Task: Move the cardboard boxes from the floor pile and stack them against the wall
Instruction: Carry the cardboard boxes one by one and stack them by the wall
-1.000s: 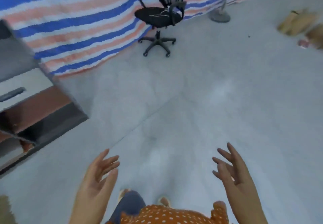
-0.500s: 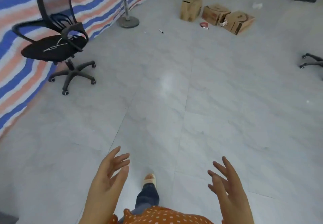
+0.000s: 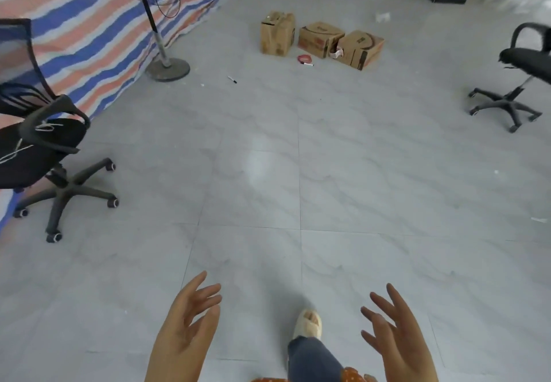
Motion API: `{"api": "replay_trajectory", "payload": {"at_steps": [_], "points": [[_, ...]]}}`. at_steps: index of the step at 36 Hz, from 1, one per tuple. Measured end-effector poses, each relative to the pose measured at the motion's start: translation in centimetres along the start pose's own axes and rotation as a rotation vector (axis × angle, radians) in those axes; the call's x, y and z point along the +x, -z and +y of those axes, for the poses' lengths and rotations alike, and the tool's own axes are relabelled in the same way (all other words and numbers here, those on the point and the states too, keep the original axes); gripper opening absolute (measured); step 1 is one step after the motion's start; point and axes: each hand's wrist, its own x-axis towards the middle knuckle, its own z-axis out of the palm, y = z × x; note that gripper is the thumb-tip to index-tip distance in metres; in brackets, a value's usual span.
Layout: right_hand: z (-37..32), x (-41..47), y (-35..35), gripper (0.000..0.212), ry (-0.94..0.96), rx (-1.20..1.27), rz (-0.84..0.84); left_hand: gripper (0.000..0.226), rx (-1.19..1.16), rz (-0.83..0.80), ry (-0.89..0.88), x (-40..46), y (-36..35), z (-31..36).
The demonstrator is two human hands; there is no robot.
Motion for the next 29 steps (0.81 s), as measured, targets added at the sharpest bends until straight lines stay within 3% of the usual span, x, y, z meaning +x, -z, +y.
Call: {"api": "replay_trajectory", "payload": {"at_steps": [5, 13, 15, 18, 19, 22, 23, 26, 29], "points": [[-0.9, 8.3, -1.7, 0.101, -0.046, -0.010, -0.038, 0.051, -0.011, 0.058, 0.011, 6.8, -3.4, 1.0], [-5.5, 25.3, -2.8, 0.097, 0.042, -0.012, -0.079, 0.044, -0.068, 0.133, -0.005, 18.8, -11.4, 6.2], [-6.7, 29.2, -3.3, 0.085, 0.078, -0.020, -0.081, 0.046, -0.075, 0.148, -0.018, 21.7, -13.5, 7.8], [-7.0, 34.0, -3.9, 0.043, 0.071, -0.061, -0.107, 0.042, -0.109, 0.128, 0.022, 25.7, -16.2, 9.2], [-7.0, 35.3, -4.2, 0.042, 0.055, -0.063, -0.124, 0.040, -0.119, 0.118, 0.043, 26.8, -16.9, 9.7], [-7.3, 39.0, -5.3, 0.075, 0.035, -0.069, -0.140, 0.041, -0.110, 0.110, 0.063, 30.3, -18.4, 11.3], [-7.2, 40.4, -5.7, 0.077, 0.031, -0.075, -0.138, 0.041, -0.106, 0.114, 0.073, 31.7, -18.8, 11.8], [-7.1, 44.5, -7.1, 0.065, 0.050, -0.096, -0.148, 0.040, -0.111, 0.128, 0.122, 36.2, -20.1, 12.8], [-7.4, 49.4, -9.2, 0.038, 0.025, -0.107, -0.153, 0.039, -0.099, 0.100, 0.140, 41.2, -21.5, 13.7]]}}
